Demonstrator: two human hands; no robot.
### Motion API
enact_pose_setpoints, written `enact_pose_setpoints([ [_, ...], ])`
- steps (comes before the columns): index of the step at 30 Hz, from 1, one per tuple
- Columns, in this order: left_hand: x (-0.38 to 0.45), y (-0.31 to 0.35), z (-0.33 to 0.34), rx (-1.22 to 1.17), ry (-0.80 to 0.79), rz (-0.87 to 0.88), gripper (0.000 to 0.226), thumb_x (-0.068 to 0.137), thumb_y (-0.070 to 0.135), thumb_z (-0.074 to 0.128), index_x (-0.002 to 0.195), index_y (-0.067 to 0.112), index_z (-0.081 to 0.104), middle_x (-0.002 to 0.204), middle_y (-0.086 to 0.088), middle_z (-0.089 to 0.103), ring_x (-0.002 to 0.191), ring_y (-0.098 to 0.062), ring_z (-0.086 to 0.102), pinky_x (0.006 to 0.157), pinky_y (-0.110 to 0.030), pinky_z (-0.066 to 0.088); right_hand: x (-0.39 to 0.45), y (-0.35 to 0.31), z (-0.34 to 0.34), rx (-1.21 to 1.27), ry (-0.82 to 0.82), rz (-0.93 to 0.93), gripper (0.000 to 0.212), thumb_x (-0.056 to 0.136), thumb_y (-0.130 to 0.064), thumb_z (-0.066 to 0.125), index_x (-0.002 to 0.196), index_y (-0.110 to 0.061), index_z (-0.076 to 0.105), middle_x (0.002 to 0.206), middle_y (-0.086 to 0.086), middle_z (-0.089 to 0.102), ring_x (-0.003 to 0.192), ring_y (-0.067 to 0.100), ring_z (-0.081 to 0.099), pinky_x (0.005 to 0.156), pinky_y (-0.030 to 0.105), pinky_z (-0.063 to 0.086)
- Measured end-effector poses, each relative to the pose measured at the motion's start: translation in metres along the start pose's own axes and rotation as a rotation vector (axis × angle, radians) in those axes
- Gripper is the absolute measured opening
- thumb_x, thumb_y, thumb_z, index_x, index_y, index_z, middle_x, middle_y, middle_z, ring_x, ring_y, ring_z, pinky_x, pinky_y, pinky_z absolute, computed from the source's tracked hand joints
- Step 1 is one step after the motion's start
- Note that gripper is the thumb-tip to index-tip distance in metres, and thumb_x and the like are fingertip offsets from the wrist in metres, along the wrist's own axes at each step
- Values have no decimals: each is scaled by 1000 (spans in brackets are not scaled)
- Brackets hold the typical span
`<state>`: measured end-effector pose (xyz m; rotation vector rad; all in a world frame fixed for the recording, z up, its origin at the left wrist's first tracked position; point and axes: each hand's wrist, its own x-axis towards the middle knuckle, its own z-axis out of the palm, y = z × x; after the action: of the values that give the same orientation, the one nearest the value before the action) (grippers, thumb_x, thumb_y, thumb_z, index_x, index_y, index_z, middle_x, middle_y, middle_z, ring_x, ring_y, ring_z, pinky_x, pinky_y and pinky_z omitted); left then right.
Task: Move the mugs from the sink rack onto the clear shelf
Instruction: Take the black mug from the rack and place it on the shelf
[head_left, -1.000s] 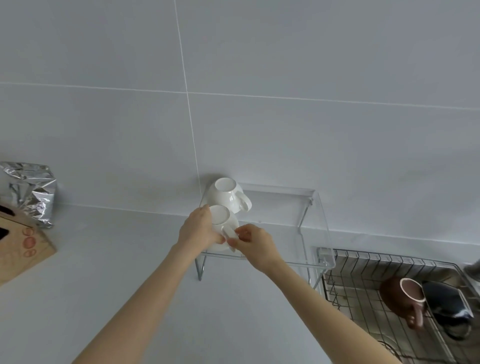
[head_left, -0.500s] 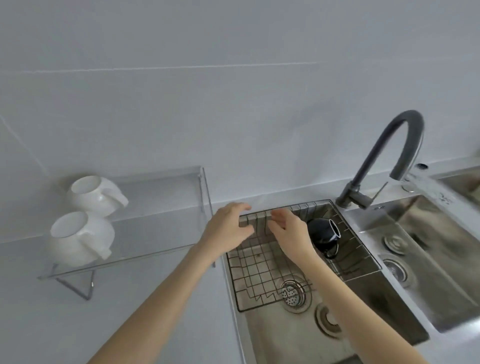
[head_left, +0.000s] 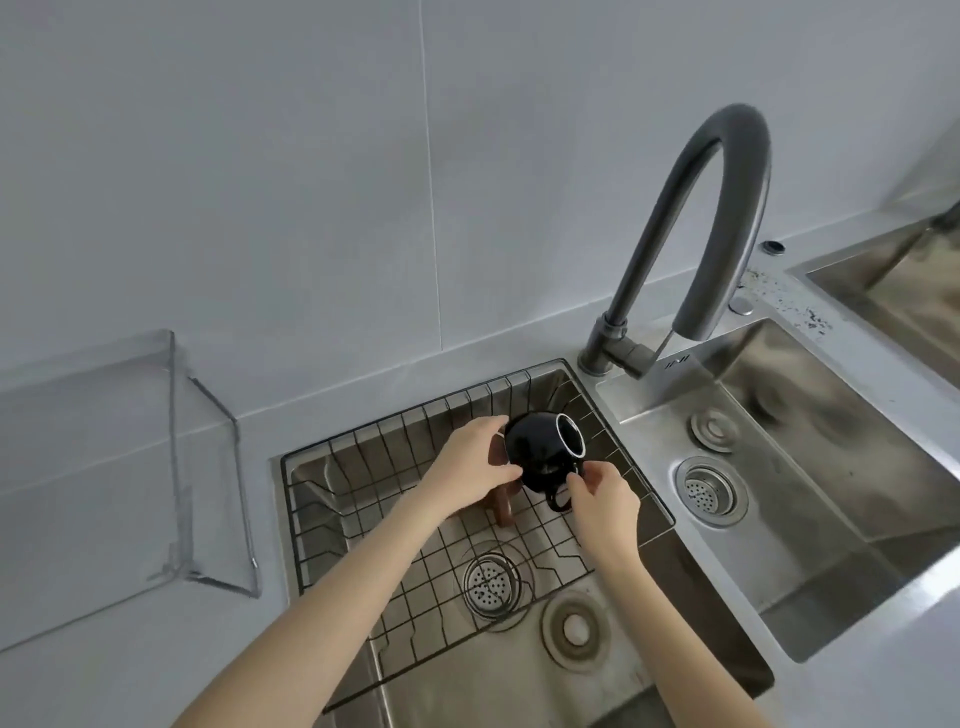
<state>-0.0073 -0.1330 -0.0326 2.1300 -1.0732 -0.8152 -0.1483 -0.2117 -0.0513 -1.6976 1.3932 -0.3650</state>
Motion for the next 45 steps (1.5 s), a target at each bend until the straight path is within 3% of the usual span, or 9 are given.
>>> enact_pose_setpoints([
  [4,38,3,12,46,-66,-2,80,71,25,73,138,12,31,147,-9,36,133,-23,35,107,-31,28,18,10,5,16,-59,74,27,88,-18,52,110,-4,57,94,7,62,67,10,50,50,15,33],
  [7,52,0,22,72,-106,9,84,67,27,76,138,11,32,142,-10,43,129,-24,40,94,-22,28,26,20,9,45,-112,102,8,86,-13,52,84,-9,59,68,-1,54,61,14,49,44,18,33],
  [13,59,-5,28,87,-83,41,88,62,28,79,137,12,35,139,-11,48,127,-26,43,100,-31,34,27,26,7,165,-101,120,20,83,-9,59,103,-4,63,95,10,69,89,19,64,66,20,45],
  [17,53,1,22,109,-75,74,84,62,29,79,134,12,38,134,-11,52,123,-26,46,97,-32,37,18,25,7,181,-72,92,25,85,-11,58,109,-3,60,103,12,70,97,20,64,61,9,41],
  [21,38,11,2,100,18,127,81,62,28,79,133,12,40,131,-9,55,120,-25,50,92,-26,35,8,5,0,188,-56,6,22,85,-11,58,107,-5,61,100,11,71,91,17,65,64,10,43],
  [32,-85,32,-147,-6,398,193,49,61,24,80,101,16,53,86,4,57,79,-15,52,66,-22,40,-80,-132,4,184,-142,-487,11,83,-11,60,91,-17,65,76,-3,70,69,-6,62,56,5,46],
  [34,-114,23,-173,-21,468,171,49,60,22,80,101,15,54,85,4,59,79,-15,54,69,-24,42,-102,-158,16,166,-182,-557,11,83,-12,60,92,-12,66,75,1,71,70,4,64,57,11,45],
  [38,-171,-9,-215,-68,591,102,45,59,22,80,96,14,56,84,2,63,78,-16,56,69,-27,45,-146,-200,51,121,-275,-673,7,81,-8,61,85,-6,66,80,17,74,79,31,66,72,42,53],
  [45,-223,-70,-255,-91,685,-10,48,59,27,79,98,9,57,92,-7,69,85,-23,60,77,-36,49,-191,-236,117,45,-373,-786,9,79,-5,59,82,1,65,77,22,72,79,36,64,70,44,52],
])
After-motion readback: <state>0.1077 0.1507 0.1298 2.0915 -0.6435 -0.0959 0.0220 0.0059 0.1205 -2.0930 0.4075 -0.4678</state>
